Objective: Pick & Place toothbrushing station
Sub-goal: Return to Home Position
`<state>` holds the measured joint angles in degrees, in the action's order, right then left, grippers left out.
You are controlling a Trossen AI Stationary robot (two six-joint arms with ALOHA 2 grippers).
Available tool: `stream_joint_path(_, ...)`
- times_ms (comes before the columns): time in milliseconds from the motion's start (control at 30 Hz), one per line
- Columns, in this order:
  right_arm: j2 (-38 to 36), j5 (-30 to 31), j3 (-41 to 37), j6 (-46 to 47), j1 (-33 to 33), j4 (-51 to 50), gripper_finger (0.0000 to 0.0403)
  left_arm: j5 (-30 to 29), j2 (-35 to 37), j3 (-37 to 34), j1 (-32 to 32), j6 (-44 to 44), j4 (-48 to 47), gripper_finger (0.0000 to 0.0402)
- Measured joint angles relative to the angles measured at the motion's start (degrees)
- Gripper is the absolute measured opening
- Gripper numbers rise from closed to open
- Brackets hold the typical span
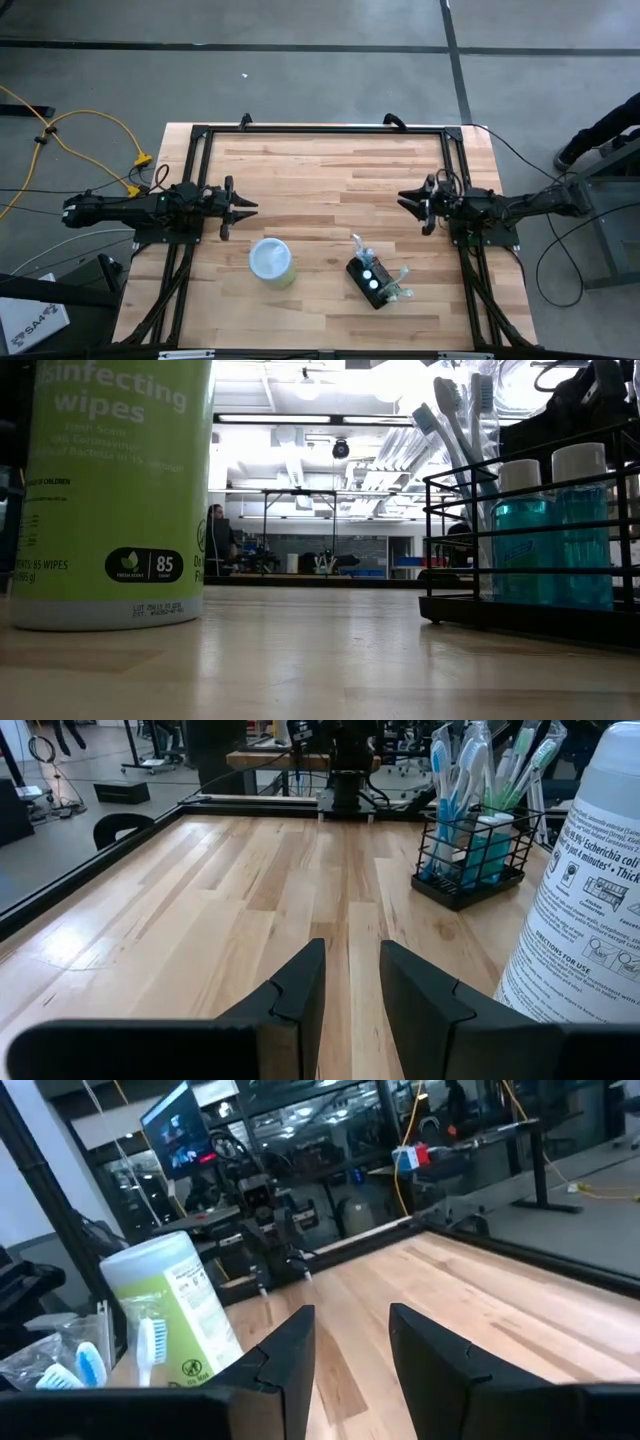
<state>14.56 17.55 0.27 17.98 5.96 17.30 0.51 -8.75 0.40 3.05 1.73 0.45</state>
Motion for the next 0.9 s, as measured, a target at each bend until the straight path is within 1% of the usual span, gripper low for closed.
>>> stream_joint_path(100, -1.23, 0.60, 0.00, -0.26, -0.09, -1.58, 0.0123, -0.01, 0.00, 0.00, 0.00, 0.01, 0.01, 0.0094)
stream_joint_path(300, -4.16, 0.49, 0.00, 2.35, -0.42, -12.50, 0.0120, 1.30, 0.02, 0.00, 0.00, -0.15, 0.24, 0.0094)
stream_joint_path(400, -4.76, -0.73, 0.01, 2.60, -0.44, -13.26, 0.0120, 1.32, 0.02, 0.00, 0.00, -0.17, 0.24, 0.0094)
stream_joint_path(533, -5.76, -4.90, 0.00, 1.75, -0.44, -13.74, 0.0122, 1.34, 0.02, 0.00, 0.00, -0.17, 0.26, 0.0094)
stream_joint_path(733, -7.72, -17.04, 0.00, 1.91, -0.44, -15.90, 0.0123, 1.38, 0.02, 0.00, 0.00, -0.15, 0.26, 0.0094)
stream_joint_path(800, -8.15, -18.06, 0.01, 2.38, -0.44, -16.19, 0.0123, 1.40, 0.02, 0.00, 0.00, -0.16, 0.26, 0.0094)
stream_joint_path(900, -8.15, -17.94, 0.00, 2.08, -0.44, -16.24, 0.0123, 1.49, 0.02, 0.00, 0.00, -0.10, 0.26, 0.0094)
